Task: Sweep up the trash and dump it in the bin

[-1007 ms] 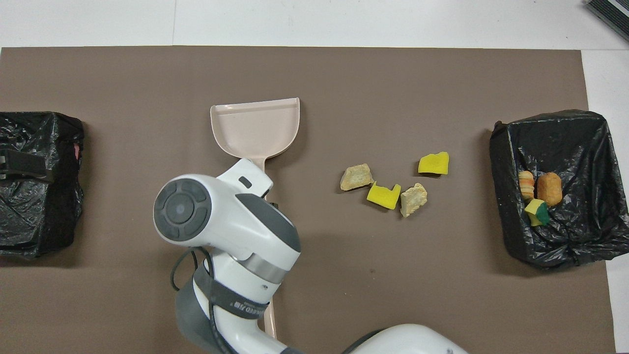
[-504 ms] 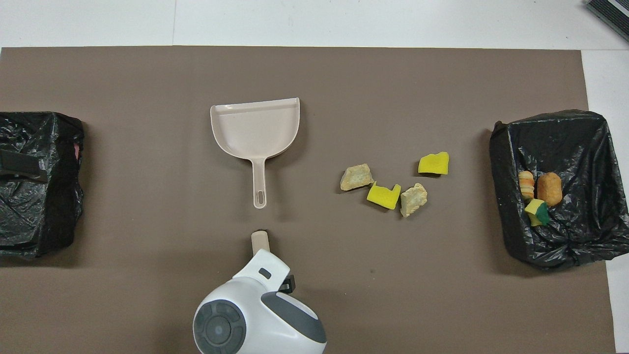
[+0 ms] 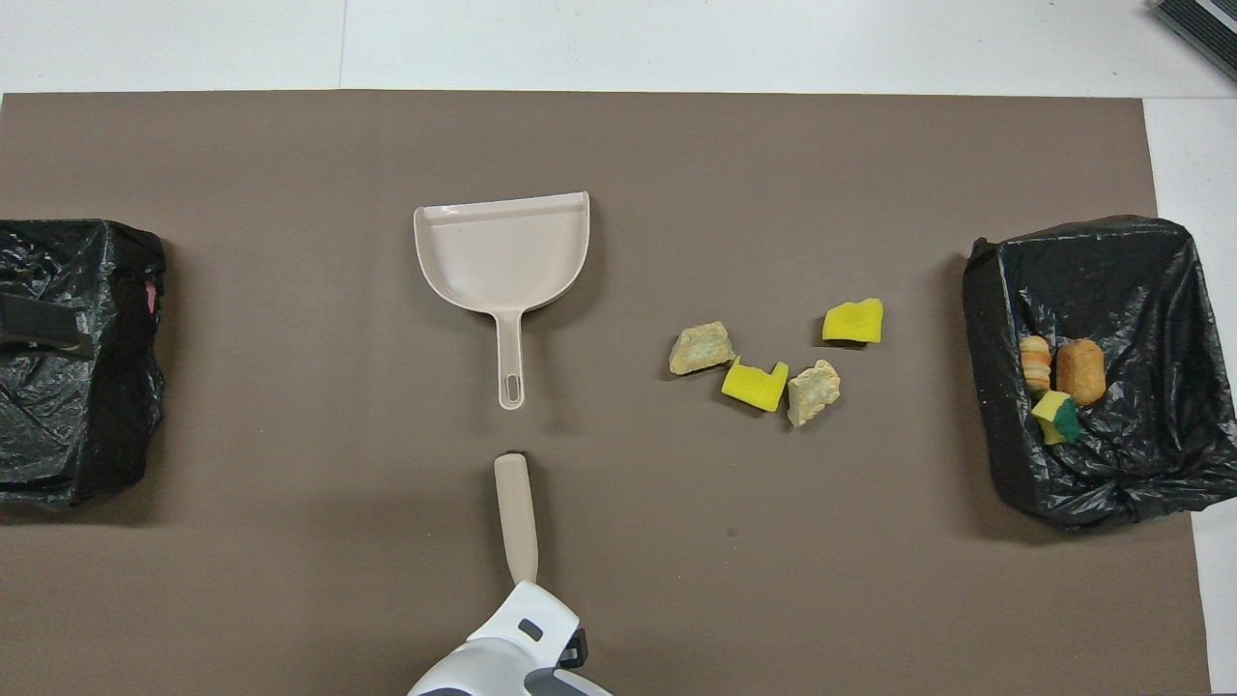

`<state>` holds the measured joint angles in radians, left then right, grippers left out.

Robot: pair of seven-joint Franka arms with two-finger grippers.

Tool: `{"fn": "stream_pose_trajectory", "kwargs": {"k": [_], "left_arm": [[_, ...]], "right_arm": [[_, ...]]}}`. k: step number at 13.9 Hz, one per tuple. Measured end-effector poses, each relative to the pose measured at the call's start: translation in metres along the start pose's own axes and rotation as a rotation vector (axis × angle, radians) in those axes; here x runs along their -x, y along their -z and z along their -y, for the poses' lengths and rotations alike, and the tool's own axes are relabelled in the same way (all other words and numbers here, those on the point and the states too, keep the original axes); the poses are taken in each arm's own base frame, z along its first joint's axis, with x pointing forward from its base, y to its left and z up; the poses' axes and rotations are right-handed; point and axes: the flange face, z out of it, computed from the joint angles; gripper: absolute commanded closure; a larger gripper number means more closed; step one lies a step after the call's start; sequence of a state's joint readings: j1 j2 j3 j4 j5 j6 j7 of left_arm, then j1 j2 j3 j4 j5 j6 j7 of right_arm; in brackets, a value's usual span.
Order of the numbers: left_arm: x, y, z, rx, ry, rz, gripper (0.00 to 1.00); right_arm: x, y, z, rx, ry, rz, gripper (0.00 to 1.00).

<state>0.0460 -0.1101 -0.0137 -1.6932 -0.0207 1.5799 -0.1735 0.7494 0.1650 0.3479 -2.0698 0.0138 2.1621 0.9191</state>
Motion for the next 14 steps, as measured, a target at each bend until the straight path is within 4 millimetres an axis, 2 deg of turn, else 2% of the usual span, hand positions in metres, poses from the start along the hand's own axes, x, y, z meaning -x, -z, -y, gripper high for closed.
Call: {"fn": "stream_pose_trajectory", "kwargs": {"k": [3, 4, 5, 7, 8, 9, 14], "left_arm": [[0.0000, 0.0000, 0.0000, 0.000, 0.000, 0.000, 0.00], [0.0000, 0.0000, 0.0000, 0.000, 0.000, 0.000, 0.00], [0.0000, 0.0000, 0.0000, 0.000, 0.000, 0.000, 0.00], [0.0000, 0.0000, 0.0000, 0.000, 0.000, 0.000, 0.00], [0.0000, 0.0000, 0.0000, 0.000, 0.000, 0.000, 0.00], [0.0000, 0.0000, 0.0000, 0.000, 0.000, 0.000, 0.00], [0.0000, 0.0000, 0.0000, 0.000, 0.000, 0.000, 0.00]], "right_arm": [[0.0040, -0.0047, -0.0002, 0.007, 0.003, 0.008, 0.28], [0.0054, -0.0072, -0.0009, 0.011, 0.004, 0.011, 0.37], [0.0063, -0.0086, -0.0012, 0.013, 0.005, 0.013, 0.49], [0.0066, -0.0096, -0.0016, 0.014, 0.005, 0.014, 0.84], [0.0066, -0.0098, -0.0017, 0.014, 0.005, 0.014, 0.97], [0.0065, -0.0100, -0.0019, 0.014, 0.003, 0.015, 1.00], [0.0052, -0.0054, -0.0024, 0.007, -0.055, 0.008, 1.00]]}}
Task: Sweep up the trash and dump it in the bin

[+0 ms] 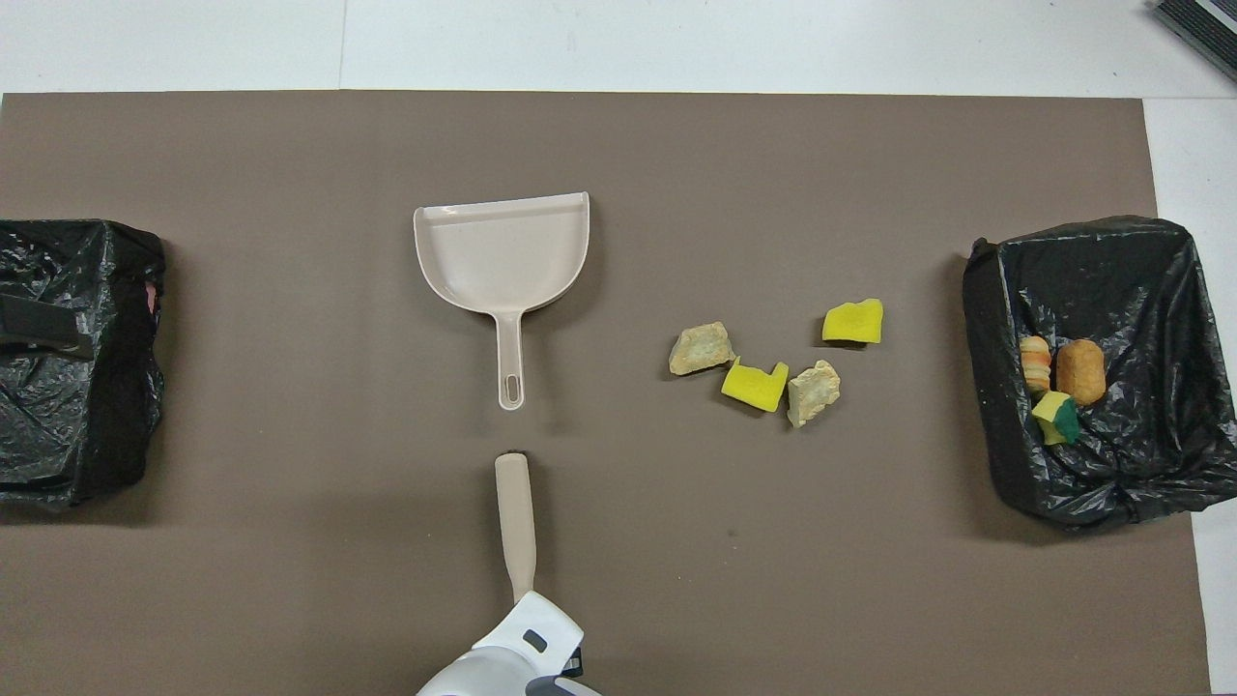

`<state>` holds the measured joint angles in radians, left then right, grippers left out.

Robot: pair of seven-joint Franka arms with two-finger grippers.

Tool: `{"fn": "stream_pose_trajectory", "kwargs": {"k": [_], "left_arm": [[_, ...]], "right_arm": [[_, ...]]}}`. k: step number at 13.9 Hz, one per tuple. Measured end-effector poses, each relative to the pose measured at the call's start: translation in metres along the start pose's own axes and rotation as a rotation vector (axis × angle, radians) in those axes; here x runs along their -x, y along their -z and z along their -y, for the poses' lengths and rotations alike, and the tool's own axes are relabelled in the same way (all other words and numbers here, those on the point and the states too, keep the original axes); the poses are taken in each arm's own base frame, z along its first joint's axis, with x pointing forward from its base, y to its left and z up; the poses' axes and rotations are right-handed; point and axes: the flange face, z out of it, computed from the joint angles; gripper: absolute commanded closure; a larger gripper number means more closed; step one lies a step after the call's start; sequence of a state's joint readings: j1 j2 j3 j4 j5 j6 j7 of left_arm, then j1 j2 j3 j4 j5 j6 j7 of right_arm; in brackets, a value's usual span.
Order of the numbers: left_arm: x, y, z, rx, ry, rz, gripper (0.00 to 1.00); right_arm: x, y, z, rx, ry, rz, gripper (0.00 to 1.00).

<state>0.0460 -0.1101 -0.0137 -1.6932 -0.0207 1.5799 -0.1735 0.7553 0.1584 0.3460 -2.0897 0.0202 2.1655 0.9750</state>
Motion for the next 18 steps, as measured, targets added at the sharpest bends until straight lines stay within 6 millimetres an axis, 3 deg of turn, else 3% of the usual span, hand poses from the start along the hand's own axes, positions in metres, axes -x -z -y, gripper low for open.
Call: {"fn": "stream_pose_trajectory", "kwargs": {"k": [3, 5, 8, 11, 15, 18], "left_arm": [[0.000, 0.000, 0.000, 0.000, 0.000, 0.000, 0.00], [0.000, 0.000, 0.000, 0.000, 0.000, 0.000, 0.00], [0.000, 0.000, 0.000, 0.000, 0.000, 0.000, 0.00], [0.000, 0.000, 0.000, 0.000, 0.000, 0.000, 0.00], [0.000, 0.000, 0.000, 0.000, 0.000, 0.000, 0.00], [0.000, 0.000, 0.000, 0.000, 0.000, 0.000, 0.00]], "right_arm": [[-0.002, 0.019, -0.007, -0.006, -0.059, -0.019, 1.00], [-0.002, 0.035, -0.023, 0.037, -0.106, -0.007, 1.00], [-0.005, 0.067, -0.069, 0.126, -0.200, 0.018, 1.00], [-0.018, 0.081, -0.128, 0.154, -0.313, 0.013, 1.00], [-0.068, 0.074, -0.210, 0.161, -0.513, 0.049, 1.00], [-0.087, 0.059, -0.250, 0.176, -0.605, 0.091, 1.00]]}}
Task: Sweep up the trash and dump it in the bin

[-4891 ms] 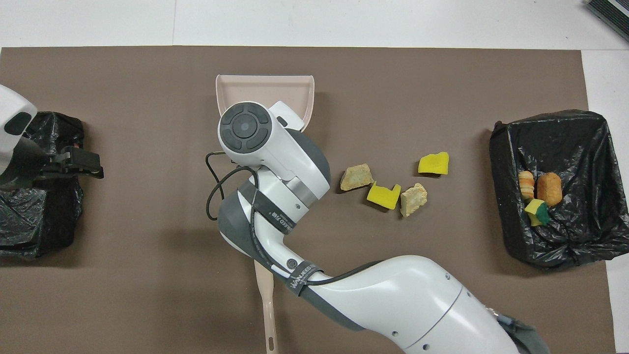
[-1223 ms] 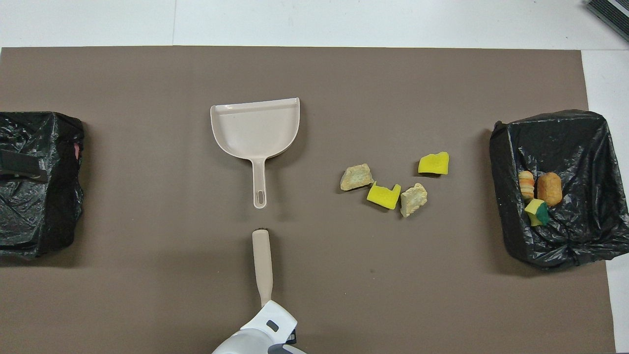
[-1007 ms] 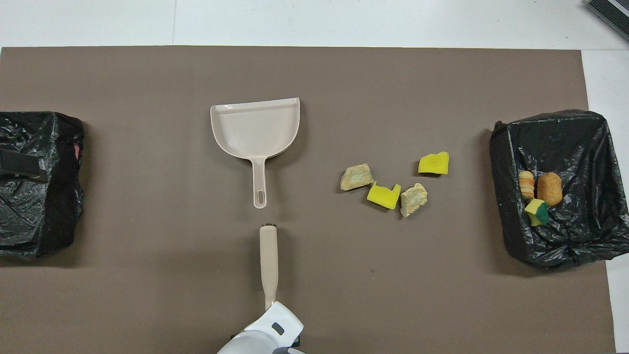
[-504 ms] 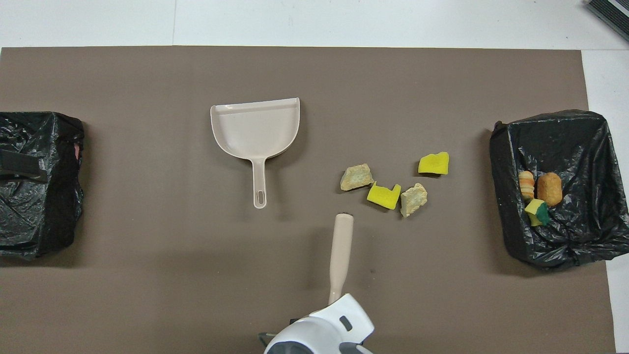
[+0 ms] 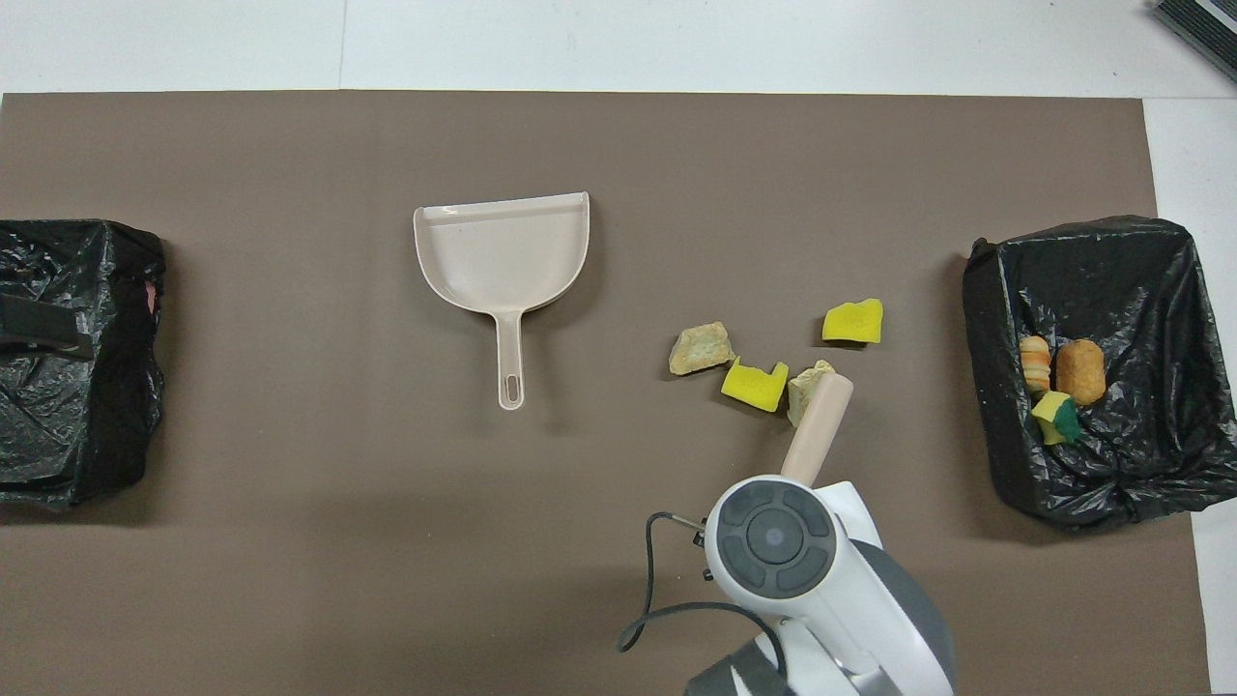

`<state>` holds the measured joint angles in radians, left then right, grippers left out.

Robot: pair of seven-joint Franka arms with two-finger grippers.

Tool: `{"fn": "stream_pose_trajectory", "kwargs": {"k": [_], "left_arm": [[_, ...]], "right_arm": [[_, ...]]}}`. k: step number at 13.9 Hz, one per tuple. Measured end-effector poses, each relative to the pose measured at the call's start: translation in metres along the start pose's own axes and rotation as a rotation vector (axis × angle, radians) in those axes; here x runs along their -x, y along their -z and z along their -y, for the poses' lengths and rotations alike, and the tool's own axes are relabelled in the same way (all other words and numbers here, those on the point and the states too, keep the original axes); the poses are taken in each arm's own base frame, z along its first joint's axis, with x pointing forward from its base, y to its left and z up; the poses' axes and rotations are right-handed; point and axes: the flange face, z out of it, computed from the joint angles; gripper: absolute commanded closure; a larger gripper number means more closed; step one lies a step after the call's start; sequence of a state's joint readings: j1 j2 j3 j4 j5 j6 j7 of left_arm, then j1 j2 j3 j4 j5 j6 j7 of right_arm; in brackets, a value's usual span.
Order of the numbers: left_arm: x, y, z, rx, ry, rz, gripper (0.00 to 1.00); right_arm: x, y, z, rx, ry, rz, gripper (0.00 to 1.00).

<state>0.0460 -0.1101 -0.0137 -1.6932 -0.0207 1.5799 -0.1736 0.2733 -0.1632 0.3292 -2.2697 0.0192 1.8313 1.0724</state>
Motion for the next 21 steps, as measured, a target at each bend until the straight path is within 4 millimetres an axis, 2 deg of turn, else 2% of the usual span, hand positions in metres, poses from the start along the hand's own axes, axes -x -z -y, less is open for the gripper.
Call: {"fn": "stream_pose_trajectory", "kwargs": {"k": [3, 5, 6, 7, 9, 10, 12, 14, 17, 19, 21], "left_arm": [[0.000, 0.000, 0.000, 0.000, -0.001, 0.002, 0.00], [0.001, 0.000, -0.008, 0.001, -0.013, -0.007, 0.00], [0.000, 0.000, -0.023, 0.005, -0.041, -0.027, 0.00], [0.000, -0.004, -0.050, 0.010, -0.090, -0.045, 0.00], [0.005, -0.024, -0.119, 0.020, -0.203, -0.068, 0.00], [0.007, -0.039, -0.151, 0.028, -0.241, -0.077, 0.00], [0.013, -0.074, -0.200, 0.057, -0.236, -0.080, 0.00], [0.019, -0.108, -0.232, 0.080, -0.226, -0.076, 0.00], [0.036, -0.172, -0.286, 0.075, -0.285, -0.035, 0.00], [0.041, -0.217, -0.309, 0.077, -0.309, -0.030, 0.00], [0.046, -0.246, -0.313, 0.069, -0.319, -0.016, 0.00]], "right_arm": [[-0.023, -0.020, -0.019, 0.027, -0.039, 0.037, 1.00], [-0.033, -0.031, -0.026, 0.025, -0.036, 0.048, 1.00], [-0.035, -0.034, -0.026, 0.018, -0.035, 0.045, 1.00], [-0.032, -0.037, -0.022, 0.010, -0.030, 0.047, 1.00], [-0.024, -0.045, -0.005, -0.030, -0.014, 0.048, 1.00], [-0.023, -0.049, 0.002, -0.044, -0.009, 0.048, 1.00], [-0.026, -0.053, 0.014, -0.058, -0.004, 0.052, 1.00], [-0.035, -0.048, 0.029, -0.079, -0.005, 0.059, 1.00], [-0.061, -0.031, 0.067, -0.136, -0.018, 0.079, 1.00], [-0.085, -0.024, 0.093, -0.179, -0.025, 0.093, 1.00], [-0.110, -0.018, 0.114, -0.219, -0.037, 0.106, 1.00]]}}
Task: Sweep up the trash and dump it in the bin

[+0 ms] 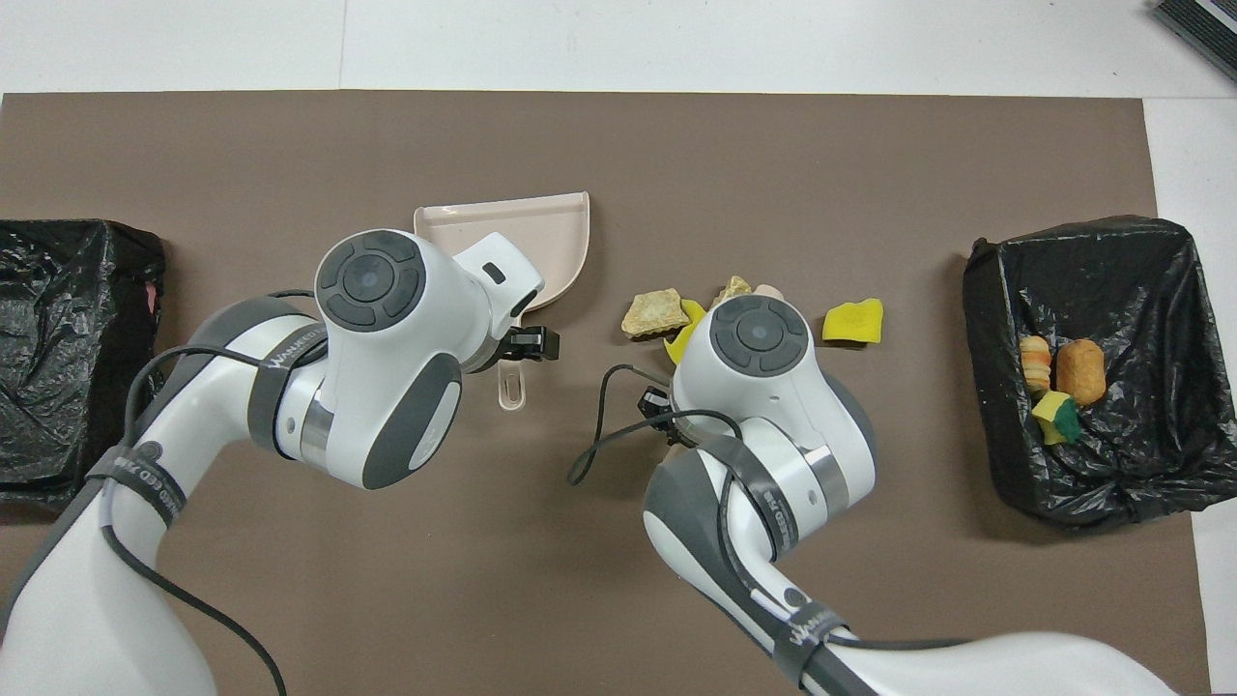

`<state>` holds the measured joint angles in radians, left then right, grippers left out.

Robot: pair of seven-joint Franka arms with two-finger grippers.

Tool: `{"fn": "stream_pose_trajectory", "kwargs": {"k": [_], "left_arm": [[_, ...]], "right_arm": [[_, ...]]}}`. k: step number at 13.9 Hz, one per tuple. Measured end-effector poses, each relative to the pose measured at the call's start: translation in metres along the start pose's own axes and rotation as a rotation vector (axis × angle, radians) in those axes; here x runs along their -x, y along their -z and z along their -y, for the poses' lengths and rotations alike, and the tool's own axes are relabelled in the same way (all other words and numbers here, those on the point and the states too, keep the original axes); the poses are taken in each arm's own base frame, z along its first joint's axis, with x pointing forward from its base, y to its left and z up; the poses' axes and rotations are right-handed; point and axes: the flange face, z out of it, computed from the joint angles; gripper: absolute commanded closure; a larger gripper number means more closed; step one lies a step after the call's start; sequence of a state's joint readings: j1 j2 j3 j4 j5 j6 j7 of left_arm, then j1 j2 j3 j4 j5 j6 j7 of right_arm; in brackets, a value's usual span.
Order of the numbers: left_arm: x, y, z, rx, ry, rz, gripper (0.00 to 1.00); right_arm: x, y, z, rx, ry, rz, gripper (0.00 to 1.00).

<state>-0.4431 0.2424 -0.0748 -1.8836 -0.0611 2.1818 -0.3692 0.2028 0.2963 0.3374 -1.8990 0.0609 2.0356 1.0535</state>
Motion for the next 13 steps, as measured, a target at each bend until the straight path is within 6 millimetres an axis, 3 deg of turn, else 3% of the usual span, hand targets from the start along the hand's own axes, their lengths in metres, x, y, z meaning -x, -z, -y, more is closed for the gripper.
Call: {"fn": "stream_pose_trajectory", "kwargs": {"k": [2, 4, 7, 9, 10, 13], "left_arm": [[0.002, -0.006, 0.004, -0.004, 0.000, 0.004, 0.00], [0.007, -0.010, 0.006, -0.008, -0.001, 0.015, 0.00], [0.012, -0.017, 0.003, -0.009, -0.008, 0.017, 0.03], [0.014, -0.019, 0.001, -0.009, -0.012, 0.017, 0.30], [0.014, -0.019, 0.001, -0.009, -0.012, 0.016, 0.36], [0.014, -0.019, 0.002, -0.009, -0.015, 0.015, 0.32]], "right_arm": [[-0.018, 0.009, 0.014, -0.019, -0.012, 0.011, 1.00], [-0.028, 0.019, 0.014, -0.020, -0.023, 0.016, 1.00], [-0.051, 0.044, -0.009, -0.003, 0.017, 0.028, 1.00], [-0.054, 0.060, -0.024, 0.020, 0.102, 0.038, 1.00], [-0.051, 0.066, -0.029, 0.038, 0.169, 0.040, 1.00], [-0.062, 0.088, -0.057, 0.104, 0.272, 0.013, 1.00]]}}
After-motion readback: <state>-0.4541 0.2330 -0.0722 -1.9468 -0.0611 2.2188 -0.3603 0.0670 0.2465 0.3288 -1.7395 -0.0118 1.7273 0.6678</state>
